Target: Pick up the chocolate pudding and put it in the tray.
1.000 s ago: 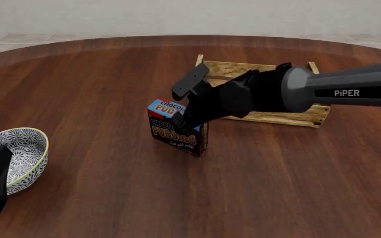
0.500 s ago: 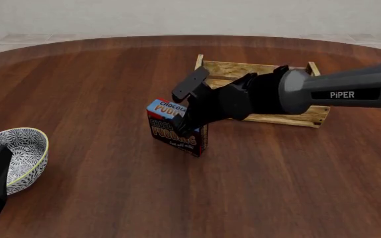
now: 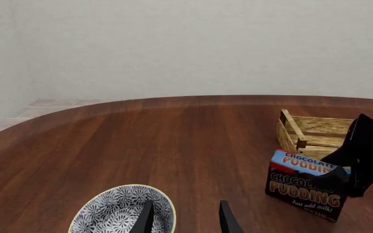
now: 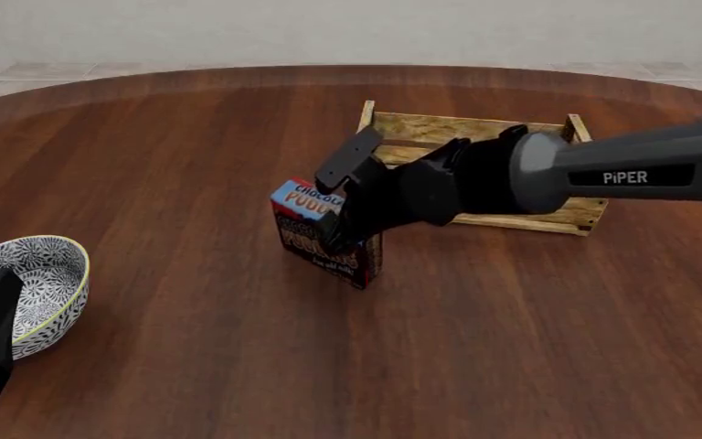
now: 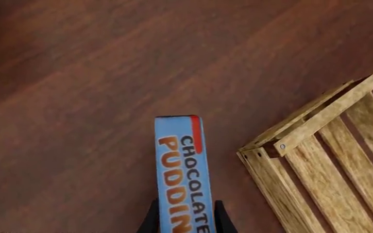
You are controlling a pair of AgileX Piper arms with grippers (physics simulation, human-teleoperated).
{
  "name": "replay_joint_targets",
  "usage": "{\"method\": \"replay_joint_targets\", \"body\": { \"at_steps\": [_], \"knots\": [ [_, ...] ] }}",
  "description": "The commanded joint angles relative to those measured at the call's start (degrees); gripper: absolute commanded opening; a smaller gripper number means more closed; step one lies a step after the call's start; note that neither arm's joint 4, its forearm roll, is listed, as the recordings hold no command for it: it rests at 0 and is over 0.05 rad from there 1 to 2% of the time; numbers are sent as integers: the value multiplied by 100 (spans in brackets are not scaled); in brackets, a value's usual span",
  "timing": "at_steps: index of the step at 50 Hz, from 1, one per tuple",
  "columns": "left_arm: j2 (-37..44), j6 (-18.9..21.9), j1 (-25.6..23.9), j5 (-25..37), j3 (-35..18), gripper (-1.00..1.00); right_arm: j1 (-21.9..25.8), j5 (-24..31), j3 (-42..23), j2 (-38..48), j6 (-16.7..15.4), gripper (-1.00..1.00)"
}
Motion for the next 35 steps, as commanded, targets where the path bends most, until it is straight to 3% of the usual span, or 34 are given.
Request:
{"method": "replay_joint_targets", "body": {
  "at_steps": [1, 20, 35],
  "knots": [
    [0, 0, 0, 0, 0, 100, 2, -16, 31, 8, 4, -100],
    [0, 0, 0, 0, 0, 100, 9, 236, -50, -430, -203, -100],
    [0, 0, 0, 0, 0, 100, 33, 834, -348, -1105, -529, -100]
  ]
}}
